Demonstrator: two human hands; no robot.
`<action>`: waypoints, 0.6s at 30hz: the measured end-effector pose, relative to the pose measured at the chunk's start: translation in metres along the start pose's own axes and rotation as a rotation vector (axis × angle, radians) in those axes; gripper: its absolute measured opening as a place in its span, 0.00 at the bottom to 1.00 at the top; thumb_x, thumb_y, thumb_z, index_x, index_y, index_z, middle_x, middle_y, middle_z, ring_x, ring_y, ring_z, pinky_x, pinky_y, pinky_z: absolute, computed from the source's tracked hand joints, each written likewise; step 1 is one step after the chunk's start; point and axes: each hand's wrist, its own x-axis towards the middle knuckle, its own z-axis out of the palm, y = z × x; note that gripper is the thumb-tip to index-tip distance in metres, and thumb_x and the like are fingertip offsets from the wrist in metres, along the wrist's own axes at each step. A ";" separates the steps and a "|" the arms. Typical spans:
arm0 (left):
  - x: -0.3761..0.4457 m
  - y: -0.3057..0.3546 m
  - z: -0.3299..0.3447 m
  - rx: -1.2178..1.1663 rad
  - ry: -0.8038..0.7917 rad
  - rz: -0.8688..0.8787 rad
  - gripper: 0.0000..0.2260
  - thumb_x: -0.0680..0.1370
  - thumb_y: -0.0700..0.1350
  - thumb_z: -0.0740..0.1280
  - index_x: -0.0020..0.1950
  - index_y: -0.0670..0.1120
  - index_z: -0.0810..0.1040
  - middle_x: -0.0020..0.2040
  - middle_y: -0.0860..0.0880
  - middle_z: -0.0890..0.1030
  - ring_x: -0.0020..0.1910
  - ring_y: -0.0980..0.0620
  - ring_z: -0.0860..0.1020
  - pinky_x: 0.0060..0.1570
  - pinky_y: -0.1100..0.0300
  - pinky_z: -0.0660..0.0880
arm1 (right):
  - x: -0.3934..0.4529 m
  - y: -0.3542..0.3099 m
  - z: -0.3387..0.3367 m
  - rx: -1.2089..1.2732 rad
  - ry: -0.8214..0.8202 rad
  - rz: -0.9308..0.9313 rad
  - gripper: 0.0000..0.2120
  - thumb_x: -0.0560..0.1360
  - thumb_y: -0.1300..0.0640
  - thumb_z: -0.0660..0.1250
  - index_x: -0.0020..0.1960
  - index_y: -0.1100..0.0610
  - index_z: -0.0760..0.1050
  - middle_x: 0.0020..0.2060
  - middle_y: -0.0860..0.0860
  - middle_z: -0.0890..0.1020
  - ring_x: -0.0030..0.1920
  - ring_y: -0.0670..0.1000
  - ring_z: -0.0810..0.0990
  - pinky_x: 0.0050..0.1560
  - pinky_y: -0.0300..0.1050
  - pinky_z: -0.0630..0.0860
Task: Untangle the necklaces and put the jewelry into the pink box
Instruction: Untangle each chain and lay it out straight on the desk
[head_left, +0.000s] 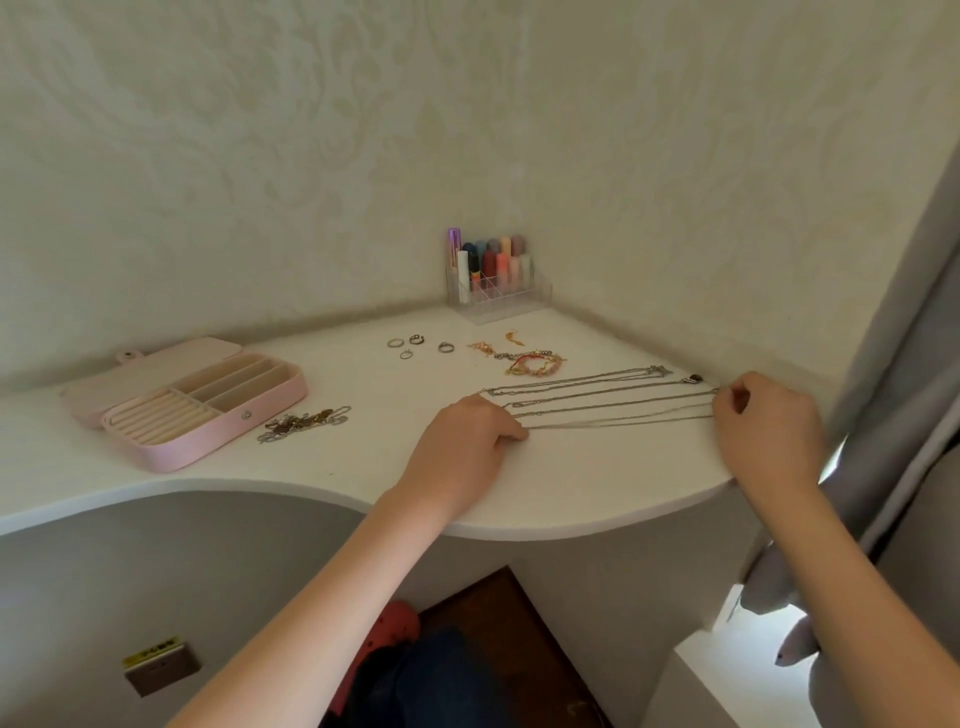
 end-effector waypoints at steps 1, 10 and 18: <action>0.000 -0.001 0.001 0.013 -0.002 -0.012 0.14 0.78 0.38 0.62 0.59 0.51 0.81 0.59 0.48 0.80 0.59 0.48 0.75 0.61 0.56 0.69 | 0.000 0.000 0.000 -0.001 0.003 0.014 0.10 0.76 0.59 0.59 0.45 0.62 0.77 0.39 0.64 0.80 0.41 0.65 0.76 0.38 0.50 0.72; -0.007 -0.001 -0.013 -0.116 0.097 -0.074 0.20 0.75 0.30 0.58 0.54 0.48 0.83 0.58 0.52 0.80 0.61 0.55 0.72 0.58 0.71 0.62 | -0.006 -0.021 -0.002 0.134 0.049 -0.153 0.08 0.74 0.65 0.60 0.49 0.62 0.77 0.43 0.62 0.81 0.47 0.64 0.75 0.46 0.54 0.74; -0.045 -0.082 -0.073 0.164 0.285 -0.342 0.16 0.74 0.31 0.61 0.54 0.45 0.82 0.57 0.46 0.81 0.59 0.47 0.77 0.59 0.59 0.69 | -0.059 -0.185 0.034 0.427 -0.402 -0.695 0.10 0.77 0.61 0.60 0.55 0.55 0.77 0.50 0.50 0.80 0.53 0.51 0.75 0.50 0.44 0.70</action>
